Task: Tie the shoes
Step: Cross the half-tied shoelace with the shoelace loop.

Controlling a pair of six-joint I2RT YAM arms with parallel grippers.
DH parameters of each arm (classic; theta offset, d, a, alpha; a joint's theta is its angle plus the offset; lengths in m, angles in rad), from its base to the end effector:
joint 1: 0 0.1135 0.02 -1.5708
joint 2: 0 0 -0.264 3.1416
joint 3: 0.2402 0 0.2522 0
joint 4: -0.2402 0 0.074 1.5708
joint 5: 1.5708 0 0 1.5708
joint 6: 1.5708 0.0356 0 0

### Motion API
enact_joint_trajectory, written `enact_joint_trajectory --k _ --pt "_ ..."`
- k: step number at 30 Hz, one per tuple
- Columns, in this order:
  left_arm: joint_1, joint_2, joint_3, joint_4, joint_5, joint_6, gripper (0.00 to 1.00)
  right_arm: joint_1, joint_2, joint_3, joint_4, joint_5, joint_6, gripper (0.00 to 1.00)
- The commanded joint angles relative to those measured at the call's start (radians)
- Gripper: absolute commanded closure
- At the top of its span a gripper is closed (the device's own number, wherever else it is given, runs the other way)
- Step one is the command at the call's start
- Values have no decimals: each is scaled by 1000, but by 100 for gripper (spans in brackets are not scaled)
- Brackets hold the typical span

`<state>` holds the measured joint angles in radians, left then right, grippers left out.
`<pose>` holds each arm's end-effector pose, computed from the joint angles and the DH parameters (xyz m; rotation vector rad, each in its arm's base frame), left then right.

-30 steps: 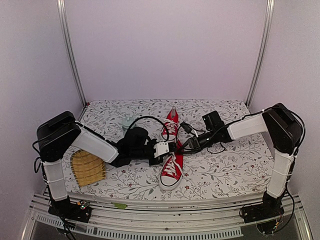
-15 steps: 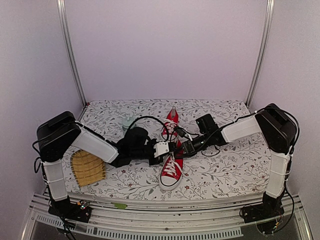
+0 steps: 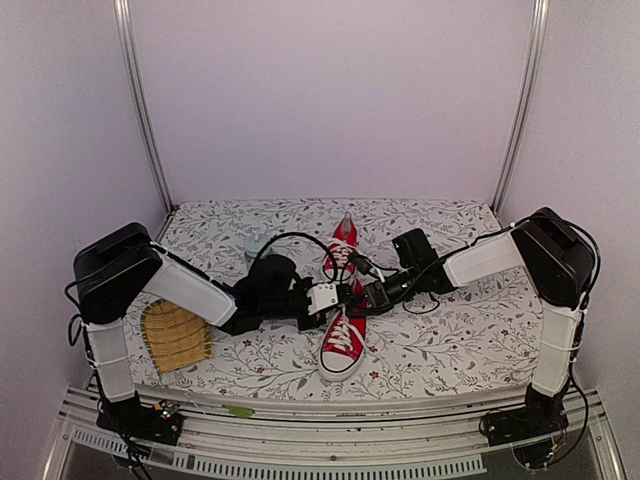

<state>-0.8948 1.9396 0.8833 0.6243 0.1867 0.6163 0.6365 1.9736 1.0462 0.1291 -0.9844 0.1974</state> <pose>0.2369 -0.3060 0.1304 1.4658 1.3804 -0.3649 0.2911 0.2520 0.1293 -1.0236 2.2071 1.5569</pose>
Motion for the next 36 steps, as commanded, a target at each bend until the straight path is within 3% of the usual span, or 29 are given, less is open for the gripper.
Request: enact_joint_trajectory --k 1,5,11,27,31,36 --pt "-3 15 -1 39 -18 -10 100 18 -6 32 49 50 29 76" --pt "-3 17 -1 40 -10 -12 100 19 3 35 41 88 32 80" --pt "-3 16 -6 39 -14 -12 100 19 -13 34 24 132 34 99" --pt "-1 10 -12 16 -43 -4 100 -4 -95 -7 -66 173 -13 99" --pt "-1 -11 -14 -7 -38 -2 81 -4 -90 2 -78 163 -20 99" --pt "1 -52 -33 -46 -47 35 66 -4 -84 20 -97 149 -29 99"
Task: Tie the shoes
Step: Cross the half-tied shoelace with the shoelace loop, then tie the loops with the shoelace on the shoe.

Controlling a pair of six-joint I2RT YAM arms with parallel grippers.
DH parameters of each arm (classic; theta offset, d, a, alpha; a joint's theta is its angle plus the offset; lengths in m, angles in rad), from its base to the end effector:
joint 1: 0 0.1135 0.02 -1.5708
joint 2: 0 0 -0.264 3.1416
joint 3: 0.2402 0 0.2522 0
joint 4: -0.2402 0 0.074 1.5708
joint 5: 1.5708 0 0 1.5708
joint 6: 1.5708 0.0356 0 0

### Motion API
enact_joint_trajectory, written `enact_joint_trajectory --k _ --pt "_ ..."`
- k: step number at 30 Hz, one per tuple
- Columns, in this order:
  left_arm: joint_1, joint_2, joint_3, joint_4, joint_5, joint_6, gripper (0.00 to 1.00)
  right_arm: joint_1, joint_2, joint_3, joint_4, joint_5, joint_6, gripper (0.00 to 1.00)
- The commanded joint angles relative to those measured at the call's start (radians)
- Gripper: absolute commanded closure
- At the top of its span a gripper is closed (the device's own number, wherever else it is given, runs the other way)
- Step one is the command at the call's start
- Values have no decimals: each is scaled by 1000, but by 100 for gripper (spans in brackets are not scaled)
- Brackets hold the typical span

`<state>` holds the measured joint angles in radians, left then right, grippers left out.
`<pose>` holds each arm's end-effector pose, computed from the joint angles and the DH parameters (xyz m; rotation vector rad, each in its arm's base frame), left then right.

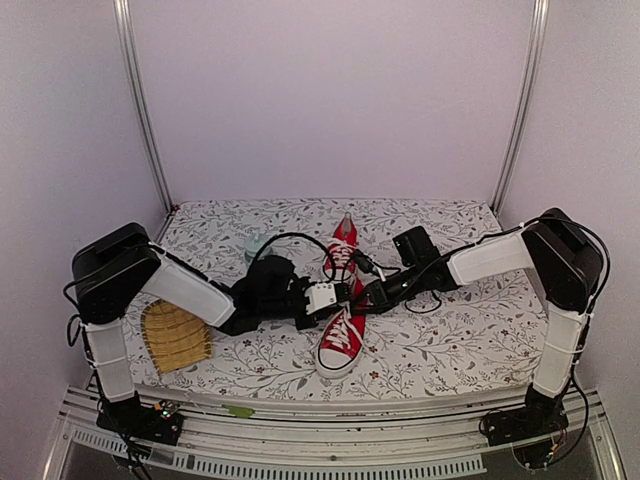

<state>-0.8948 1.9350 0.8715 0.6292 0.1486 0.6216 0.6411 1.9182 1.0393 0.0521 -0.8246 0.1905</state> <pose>0.2365 -0.3033 0.1293 1.4532 1.3954 -0.3234 0.2880 0.2475 0.1392 -0.9536 2.2918 1.3646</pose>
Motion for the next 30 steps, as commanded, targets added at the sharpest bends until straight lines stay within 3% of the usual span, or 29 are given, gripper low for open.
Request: enact_joint_trajectory --k 1,10,26,30 --pt "2 -54 -20 -69 -10 41 64 -8 -27 31 -26 -11 -27 99" --pt "-1 -135 -23 -177 96 64 58 -2 -20 46 -49 -22 -41 99" --pt "-34 -114 17 -64 84 60 63 11 -4 66 -74 -20 -52 99" --pt "-35 -113 15 -52 94 52 69 13 -4 64 -76 -20 -54 99"
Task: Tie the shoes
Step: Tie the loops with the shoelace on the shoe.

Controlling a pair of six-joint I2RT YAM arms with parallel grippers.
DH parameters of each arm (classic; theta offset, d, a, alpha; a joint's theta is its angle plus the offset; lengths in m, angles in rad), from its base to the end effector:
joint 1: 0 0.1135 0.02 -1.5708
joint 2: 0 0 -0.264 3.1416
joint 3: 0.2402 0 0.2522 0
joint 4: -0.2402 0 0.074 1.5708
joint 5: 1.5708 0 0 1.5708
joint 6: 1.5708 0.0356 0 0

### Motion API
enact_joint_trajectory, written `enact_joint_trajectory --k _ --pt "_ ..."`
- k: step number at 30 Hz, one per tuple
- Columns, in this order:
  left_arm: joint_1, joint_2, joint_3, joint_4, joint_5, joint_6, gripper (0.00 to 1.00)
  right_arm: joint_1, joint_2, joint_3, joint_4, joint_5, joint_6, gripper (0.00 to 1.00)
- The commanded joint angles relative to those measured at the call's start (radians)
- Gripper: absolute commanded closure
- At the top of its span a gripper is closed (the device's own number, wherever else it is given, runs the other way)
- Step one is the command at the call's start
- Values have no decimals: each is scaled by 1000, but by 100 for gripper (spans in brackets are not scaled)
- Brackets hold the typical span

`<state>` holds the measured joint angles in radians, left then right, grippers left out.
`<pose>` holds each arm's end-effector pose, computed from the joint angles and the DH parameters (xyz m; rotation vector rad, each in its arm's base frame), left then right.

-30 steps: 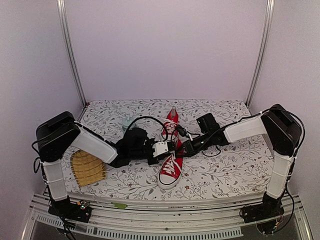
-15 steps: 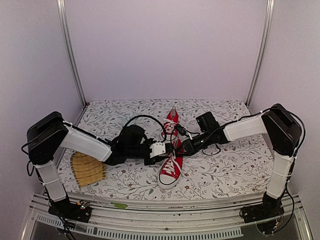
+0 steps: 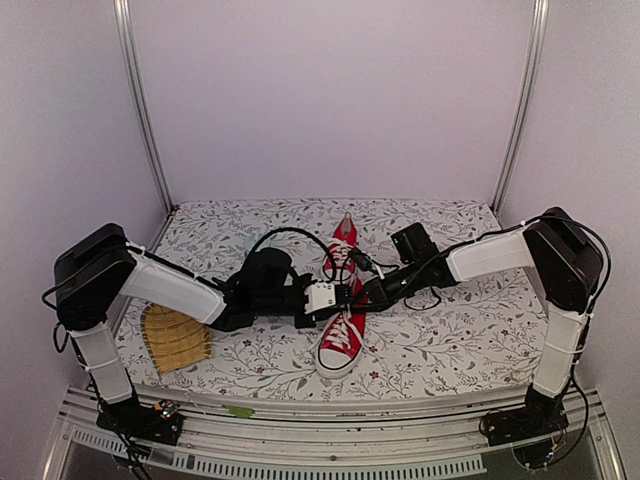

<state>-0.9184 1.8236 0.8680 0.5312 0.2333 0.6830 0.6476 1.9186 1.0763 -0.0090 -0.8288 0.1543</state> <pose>0.2214 -0.3033 0.1590 1.5392 1.2823 -0.3839 0.2892 0.2516 0.1451 -0.9961 2.2880 1.3585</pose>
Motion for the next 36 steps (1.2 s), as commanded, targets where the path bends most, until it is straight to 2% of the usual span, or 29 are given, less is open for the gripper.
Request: enact_joint_trajectory --k 1,3,8,19,36 --pt "-13 1 19 46 9 -10 71 6 -4 25 -14 -16 -18 99" --pt "-14 2 19 47 9 -10 76 6 -4 26 -15 -16 -19 99" --pt "-16 3 17 44 -1 -10 100 6 -4 26 -16 -17 -21 99" --pt "8 -48 -80 84 -47 -171 100 -1 -34 -6 -49 54 -15 99" --pt "51 -68 -127 23 -67 -296 100 -32 -69 -36 -102 123 -14 99"
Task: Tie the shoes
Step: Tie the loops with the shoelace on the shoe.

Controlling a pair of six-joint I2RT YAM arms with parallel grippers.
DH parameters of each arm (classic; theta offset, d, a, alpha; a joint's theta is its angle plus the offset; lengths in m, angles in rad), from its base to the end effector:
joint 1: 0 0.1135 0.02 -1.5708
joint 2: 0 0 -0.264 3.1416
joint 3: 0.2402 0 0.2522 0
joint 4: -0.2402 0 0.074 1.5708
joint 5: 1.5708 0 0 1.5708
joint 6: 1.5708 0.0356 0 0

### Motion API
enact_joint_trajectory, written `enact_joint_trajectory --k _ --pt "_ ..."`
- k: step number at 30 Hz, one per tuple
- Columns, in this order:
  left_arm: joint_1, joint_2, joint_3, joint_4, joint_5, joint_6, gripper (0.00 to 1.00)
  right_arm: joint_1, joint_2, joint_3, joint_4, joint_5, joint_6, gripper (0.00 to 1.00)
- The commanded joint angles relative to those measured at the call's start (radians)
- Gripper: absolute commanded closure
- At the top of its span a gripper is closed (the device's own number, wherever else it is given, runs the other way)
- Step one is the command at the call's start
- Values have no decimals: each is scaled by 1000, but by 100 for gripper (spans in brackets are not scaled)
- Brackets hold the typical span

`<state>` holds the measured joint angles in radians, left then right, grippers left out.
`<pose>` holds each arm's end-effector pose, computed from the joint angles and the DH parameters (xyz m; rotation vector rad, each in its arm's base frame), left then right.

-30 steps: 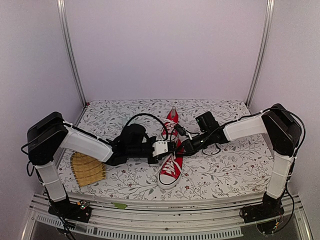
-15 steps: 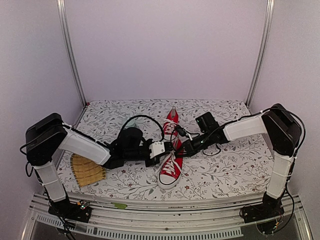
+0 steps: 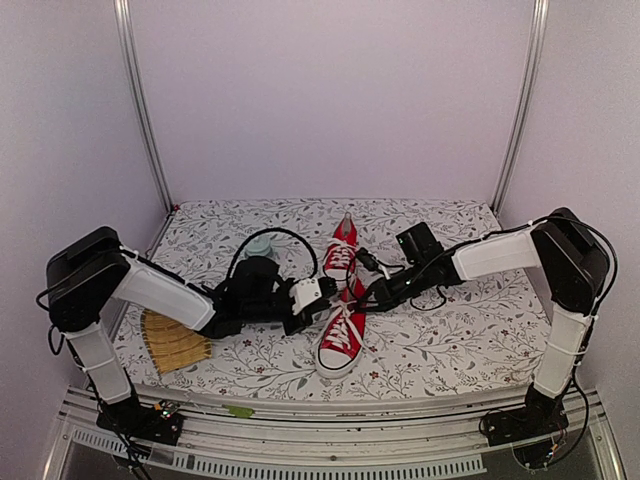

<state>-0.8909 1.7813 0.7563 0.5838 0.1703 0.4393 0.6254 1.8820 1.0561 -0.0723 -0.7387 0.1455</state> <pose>0.2168 -0.2777 0.1469 1.3406 1.5312 -0.4574 0.2888 0.2381 0.1469 -0.9298 2.3660 1.2348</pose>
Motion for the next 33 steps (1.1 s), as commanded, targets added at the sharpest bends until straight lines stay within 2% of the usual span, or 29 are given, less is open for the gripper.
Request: enact_joint_trajectory --k 1,15,33 --pt "29 -28 -16 -39 -2 -69 100 -10 -32 -18 -46 40 -9 99" --pt "88 -22 -25 -160 -17 -178 100 -16 -94 -105 -59 91 9 99" --pt "119 46 39 -270 11 -211 100 -18 -125 -208 -37 122 63 99"
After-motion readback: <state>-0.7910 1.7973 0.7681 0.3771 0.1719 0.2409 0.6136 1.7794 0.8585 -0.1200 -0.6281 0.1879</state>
